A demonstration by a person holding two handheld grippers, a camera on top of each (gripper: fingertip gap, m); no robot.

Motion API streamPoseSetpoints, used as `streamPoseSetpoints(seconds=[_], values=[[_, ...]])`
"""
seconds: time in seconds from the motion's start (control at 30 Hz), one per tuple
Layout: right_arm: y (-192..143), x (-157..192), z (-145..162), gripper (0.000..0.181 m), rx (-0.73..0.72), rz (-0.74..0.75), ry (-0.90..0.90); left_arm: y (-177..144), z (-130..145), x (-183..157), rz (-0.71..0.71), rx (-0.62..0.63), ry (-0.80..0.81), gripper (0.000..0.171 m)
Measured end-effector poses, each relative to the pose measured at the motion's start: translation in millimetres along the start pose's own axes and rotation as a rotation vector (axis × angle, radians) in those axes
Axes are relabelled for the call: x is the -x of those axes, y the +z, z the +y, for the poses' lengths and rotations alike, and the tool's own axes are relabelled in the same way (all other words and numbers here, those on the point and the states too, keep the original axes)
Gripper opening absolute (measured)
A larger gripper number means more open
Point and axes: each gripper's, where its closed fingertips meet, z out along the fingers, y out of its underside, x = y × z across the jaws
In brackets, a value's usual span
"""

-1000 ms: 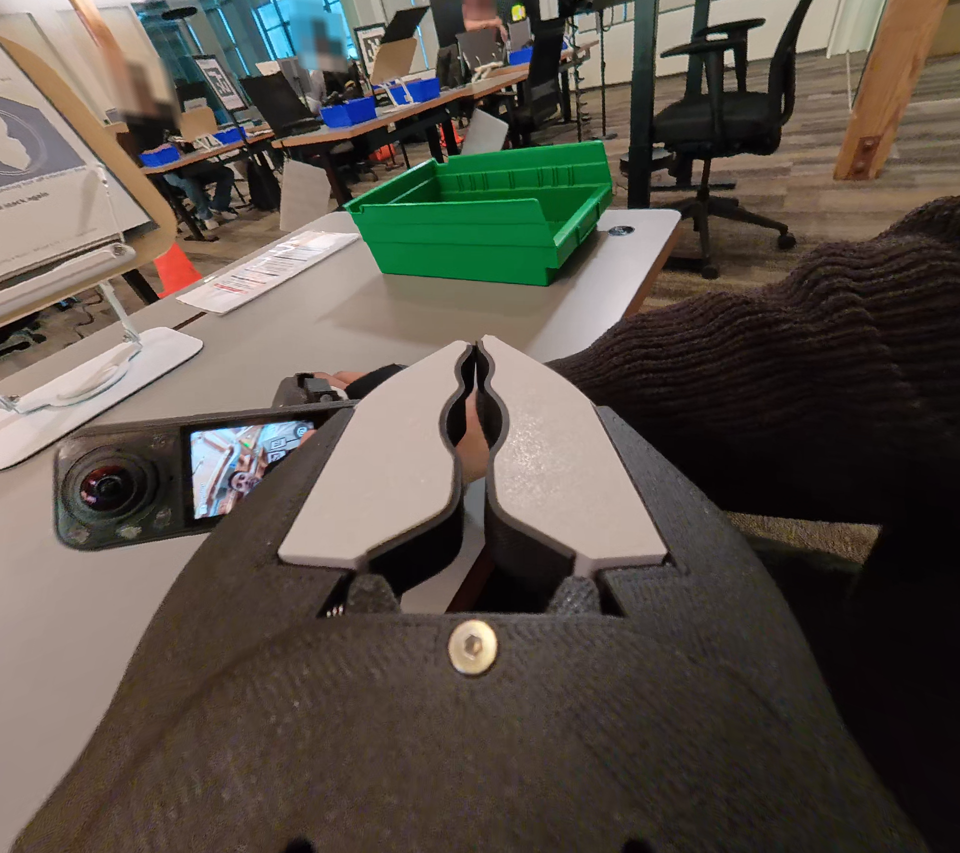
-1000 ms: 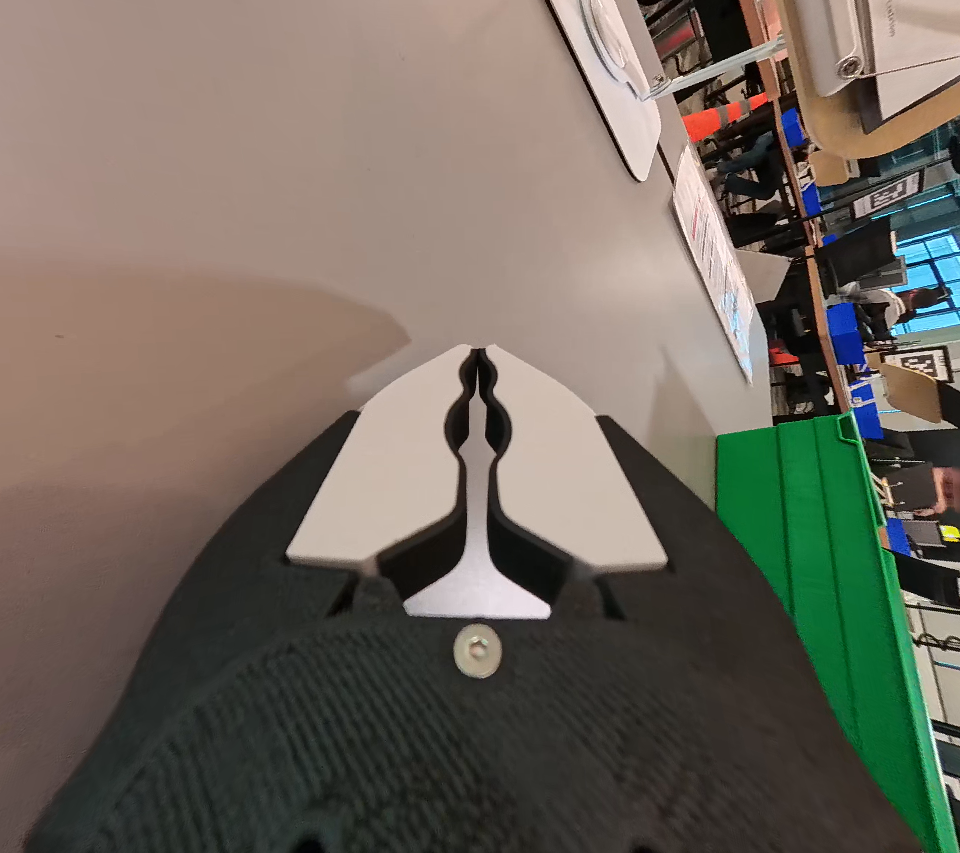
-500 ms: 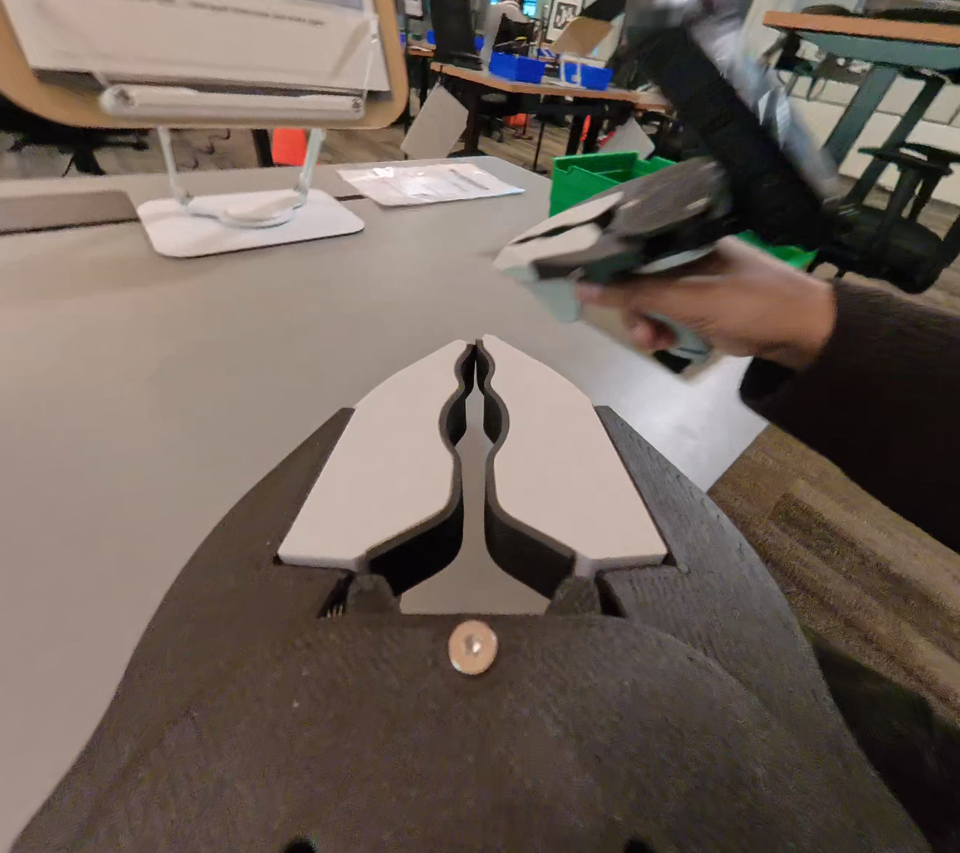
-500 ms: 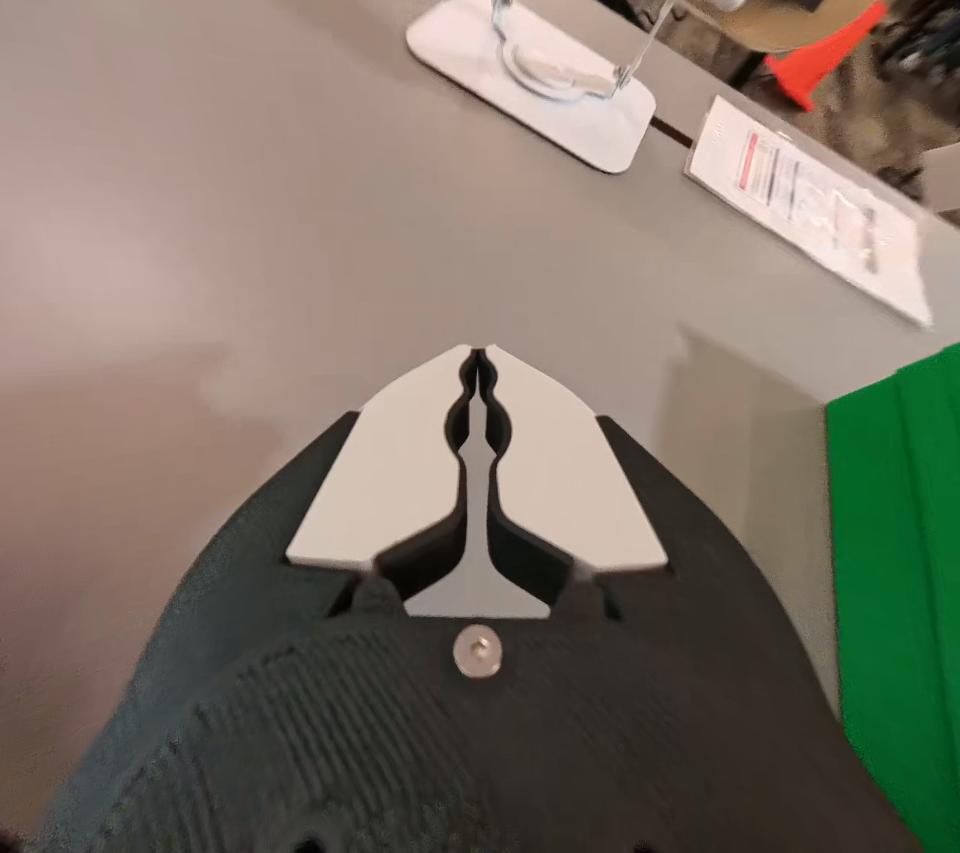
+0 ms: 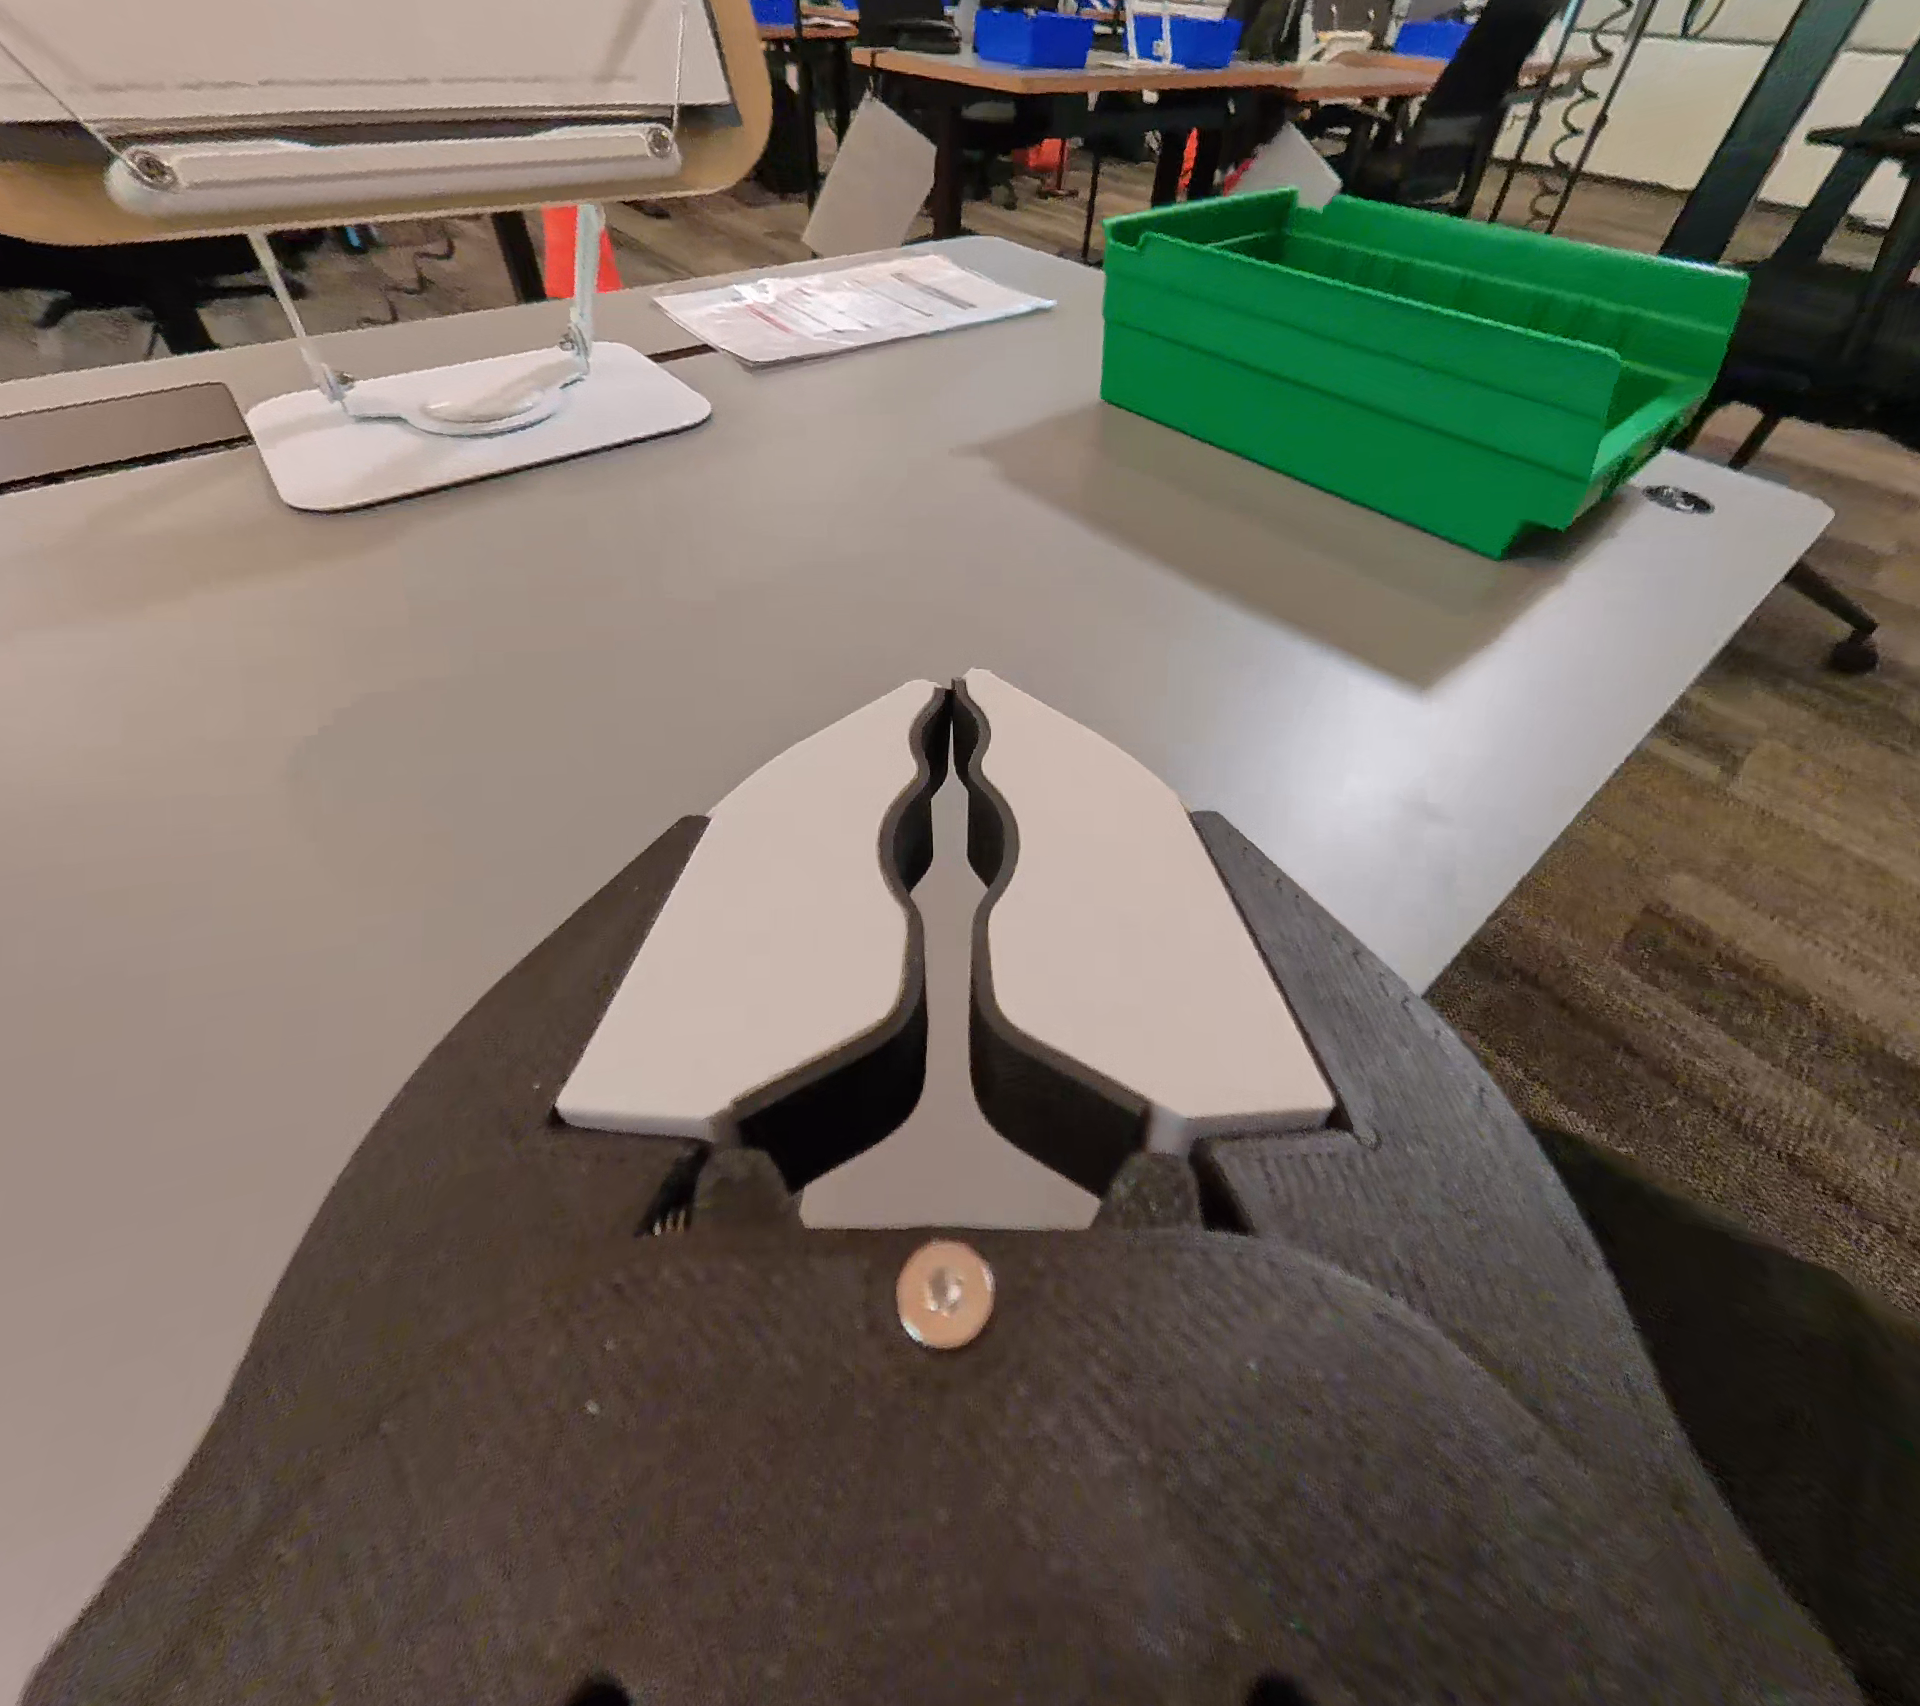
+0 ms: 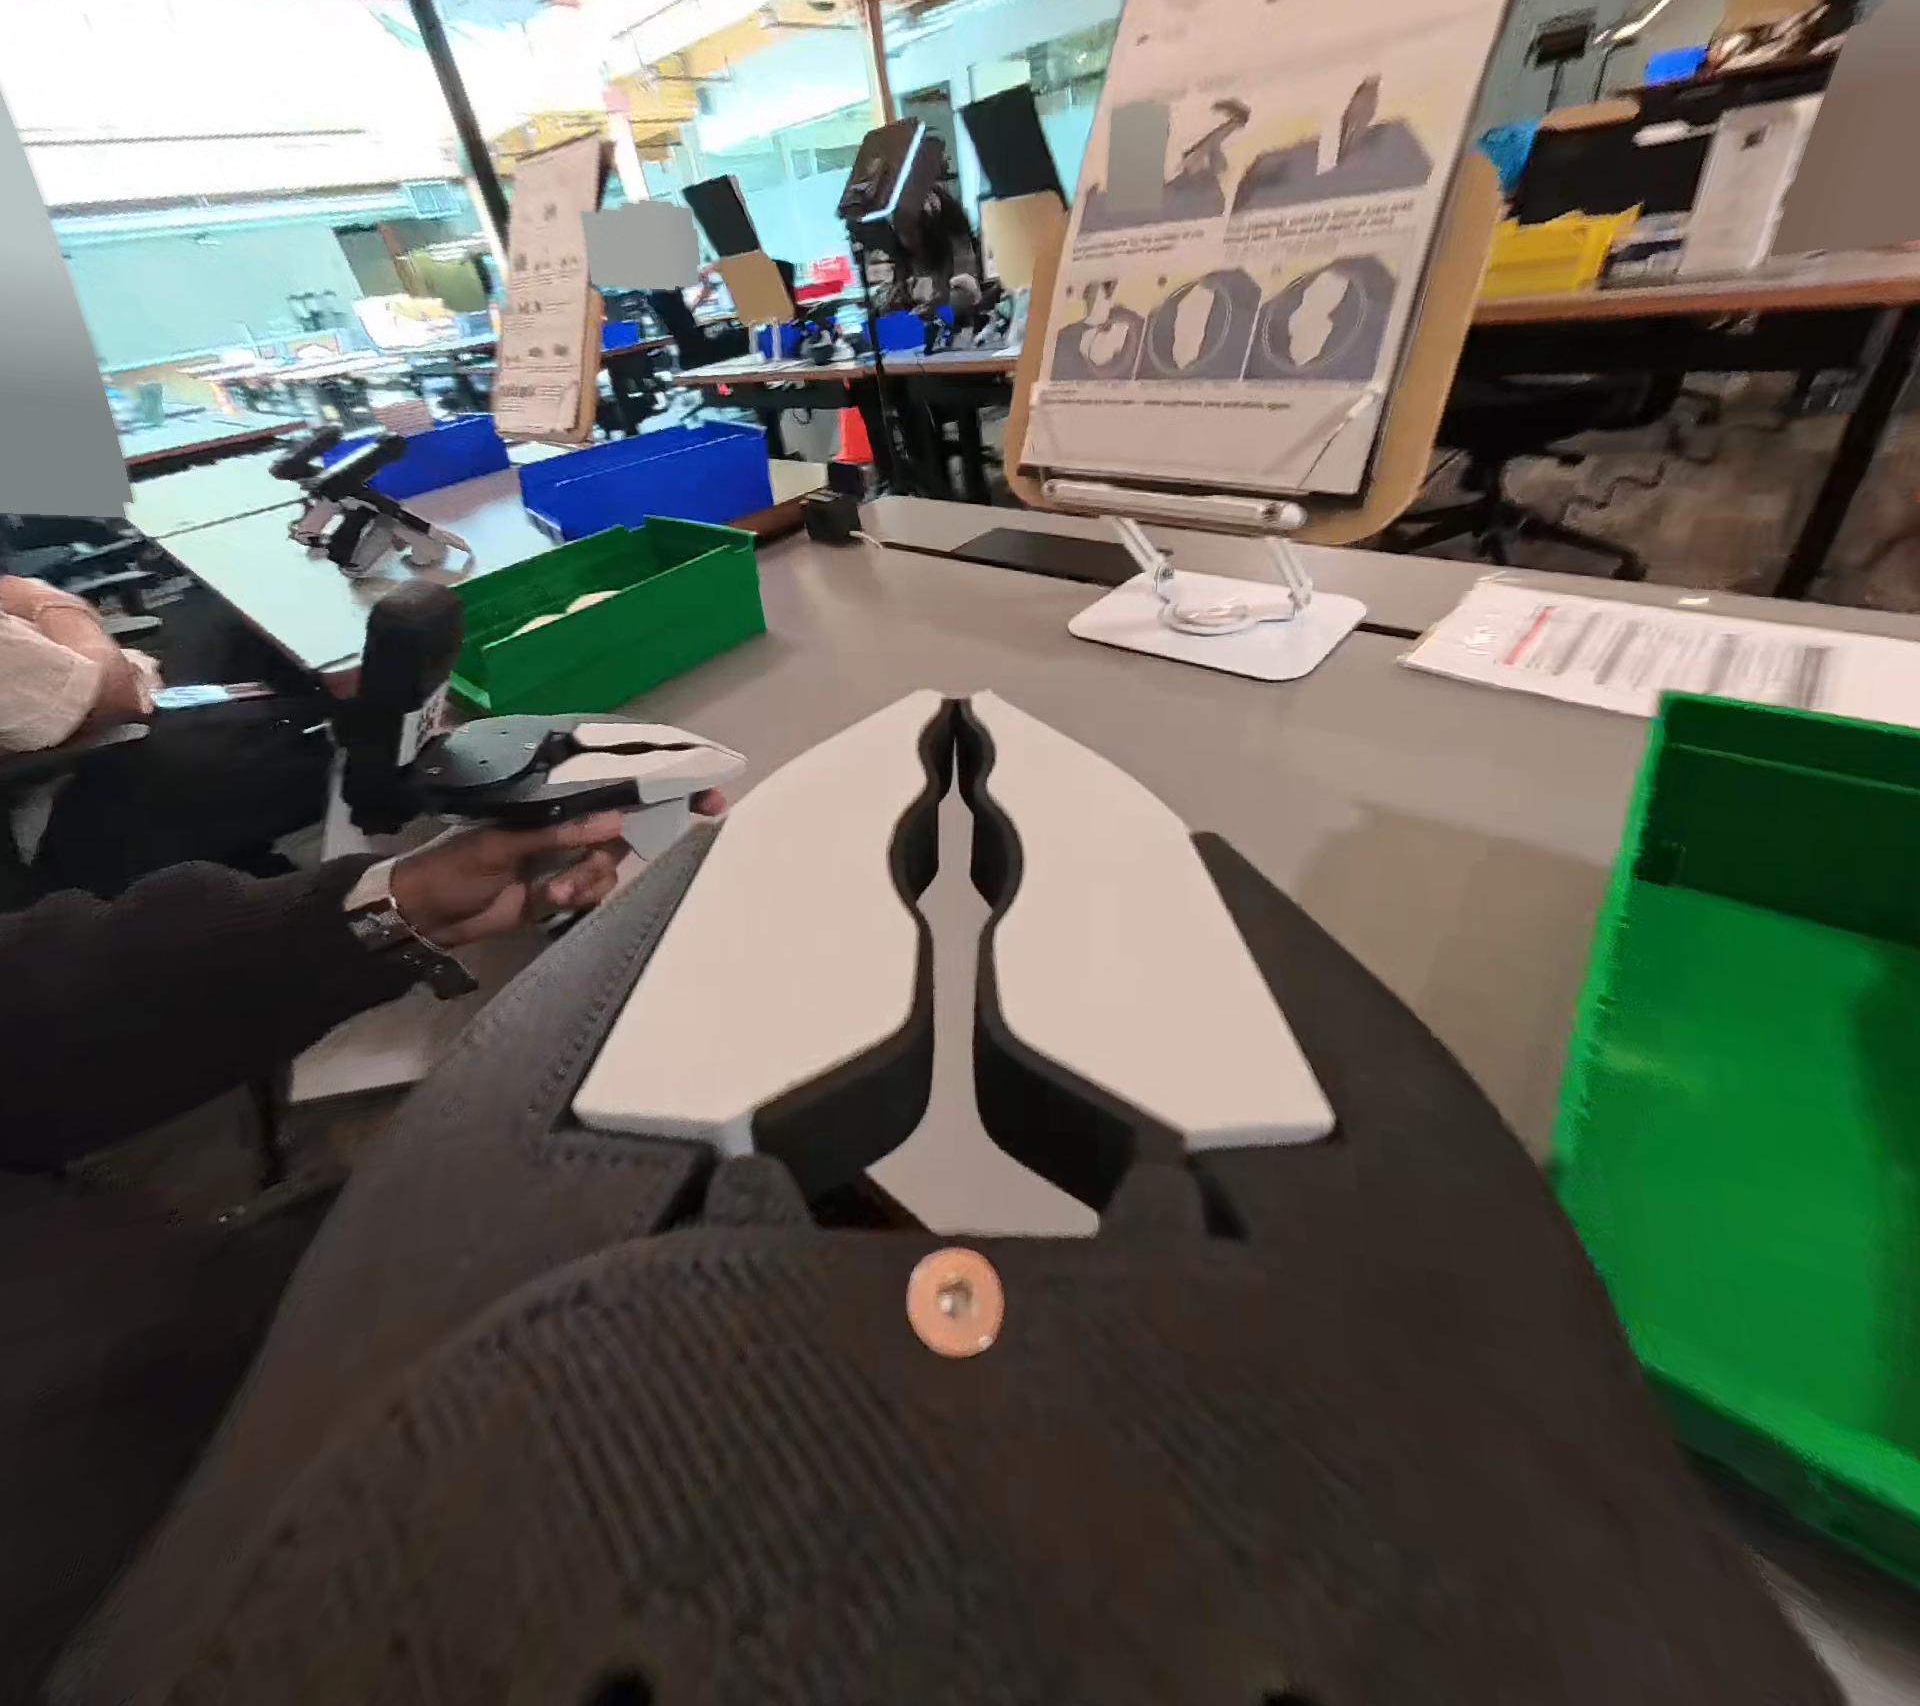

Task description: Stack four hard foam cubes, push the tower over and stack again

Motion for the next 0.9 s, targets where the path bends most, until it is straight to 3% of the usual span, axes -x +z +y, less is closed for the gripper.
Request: streamPoseSetpoints(seconds=[0.17, 0.37, 0.57, 0.7, 0.9], values=[[-58.3, 25.9, -3.1, 0.0, -0.001, 0.067, -0.178, -16.6, 1.4, -7.0, -0.016, -0.025, -0.069, 0.002], [-120.2, 50.8, -18.9, 0.0, -0.203, 0.055, -0.193, -51.4, 0.4, -4.8, -0.12, -0.04, 0.048, 0.002], [-135.3, 24.3, -34.1, 0.0, -0.255, 0.105, -0.171, -68.9, 5.7, 26.0, -0.227, -0.046, 0.041, 0.002], [-136.6, 14.2, -31.9, 0.0, -0.234, 0.125, -0.169, -74.6, 14.9, 50.0, -0.276, -0.057, -0.077, 0.002], [-143.9, 13.4, -24.5, 0.0, -0.204, 0.12, -0.184, -83.4, 5.4, 51.9, -0.274, -0.084, -0.104, 0.002]])
